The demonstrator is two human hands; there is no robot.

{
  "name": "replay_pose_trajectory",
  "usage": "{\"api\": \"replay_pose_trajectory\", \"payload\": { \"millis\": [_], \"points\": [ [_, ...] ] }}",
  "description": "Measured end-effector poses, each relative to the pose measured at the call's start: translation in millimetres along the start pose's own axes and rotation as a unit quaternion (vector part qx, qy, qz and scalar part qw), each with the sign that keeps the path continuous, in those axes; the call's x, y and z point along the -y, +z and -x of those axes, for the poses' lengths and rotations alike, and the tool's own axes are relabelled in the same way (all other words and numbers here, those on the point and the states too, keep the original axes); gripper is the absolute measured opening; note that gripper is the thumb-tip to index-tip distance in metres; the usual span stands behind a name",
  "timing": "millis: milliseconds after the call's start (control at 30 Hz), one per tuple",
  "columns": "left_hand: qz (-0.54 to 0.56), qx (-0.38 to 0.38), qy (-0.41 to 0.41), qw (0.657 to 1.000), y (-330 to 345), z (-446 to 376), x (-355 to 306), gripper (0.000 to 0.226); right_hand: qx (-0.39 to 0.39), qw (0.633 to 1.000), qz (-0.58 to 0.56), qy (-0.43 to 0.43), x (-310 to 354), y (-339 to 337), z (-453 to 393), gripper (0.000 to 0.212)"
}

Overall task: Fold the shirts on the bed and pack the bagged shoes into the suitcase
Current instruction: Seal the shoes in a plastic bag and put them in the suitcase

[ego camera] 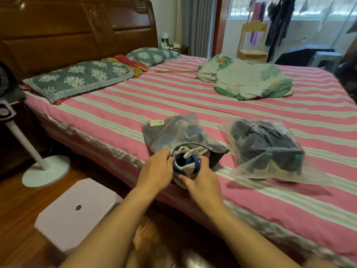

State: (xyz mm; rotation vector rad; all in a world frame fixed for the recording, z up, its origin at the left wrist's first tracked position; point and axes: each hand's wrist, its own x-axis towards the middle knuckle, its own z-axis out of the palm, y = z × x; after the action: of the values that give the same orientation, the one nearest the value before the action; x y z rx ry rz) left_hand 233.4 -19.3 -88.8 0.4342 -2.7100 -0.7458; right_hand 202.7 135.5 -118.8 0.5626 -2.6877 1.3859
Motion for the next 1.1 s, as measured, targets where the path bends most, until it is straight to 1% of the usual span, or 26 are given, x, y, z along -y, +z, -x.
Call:
{"api": "replay_pose_trajectory", "payload": {
  "millis": [67,133,233,300,400,467,500,567,667,733,800,867,900,967,1000,1067,1100],
  "points": [
    [0.016,-0.001,0.003,1.000,1,1,9,0.023,-0.005,1.000,0.002,-0.013,-11,1,-2,0.069],
    [0.029,-0.008,0.023,0.999,0,2,8,0.022,-0.037,0.999,0.007,-0.020,-15,4,-4,0.065],
    [0.051,-0.007,0.057,0.997,1,8,0,0.021,-0.078,0.997,0.012,0.001,-7,22,-14,0.056],
    [0.058,-0.017,0.063,0.996,3,10,0,0.021,-0.075,0.997,0.017,0.003,-2,35,-23,0.052],
    [0.071,-0.033,0.038,0.996,2,2,7,0.022,-0.028,0.999,0.010,0.010,-8,43,-32,0.052],
    [0.081,-0.034,0.036,0.996,-3,-2,11,0.023,-0.004,1.000,0.019,0.008,-13,38,-36,0.049],
    [0.081,-0.025,0.043,0.995,-5,-3,13,0.022,-0.005,0.999,0.037,0.004,-14,35,-40,0.045],
    [0.079,0.002,0.063,0.995,-7,-4,15,0.020,-0.030,0.997,0.068,0.011,-14,35,-55,0.039],
    [0.103,0.006,0.055,0.993,-11,-4,18,0.021,-0.058,0.994,0.081,0.044,4,49,-83,0.043],
    [0.116,0.003,0.042,0.992,-15,-3,20,0.022,-0.038,0.992,0.109,0.042,10,64,-91,0.048],
    [0.109,0.009,0.045,0.993,-19,-2,23,0.021,0.005,0.989,0.140,0.038,3,75,-93,0.051],
    [0.097,0.016,0.053,0.994,-21,-1,26,0.021,0.012,0.988,0.147,0.042,0,75,-96,0.050],
    [0.091,0.016,0.056,0.994,-23,-2,27,0.021,0.017,0.984,0.170,0.042,6,72,-99,0.044],
    [0.081,0.022,0.064,0.994,-25,-3,27,0.023,0.056,0.972,0.222,0.045,22,68,-107,0.027],
    [0.074,0.026,0.065,0.995,-24,-2,26,0.023,0.082,0.968,0.232,0.042,29,65,-109,0.027],
    [0.028,0.034,0.058,0.997,-21,2,25,0.020,0.149,0.966,0.207,0.024,22,59,-102,0.033],
    [-0.008,0.039,0.048,0.998,-18,5,26,0.018,0.168,0.969,0.181,0.000,12,53,-91,0.033]
  ]
}}
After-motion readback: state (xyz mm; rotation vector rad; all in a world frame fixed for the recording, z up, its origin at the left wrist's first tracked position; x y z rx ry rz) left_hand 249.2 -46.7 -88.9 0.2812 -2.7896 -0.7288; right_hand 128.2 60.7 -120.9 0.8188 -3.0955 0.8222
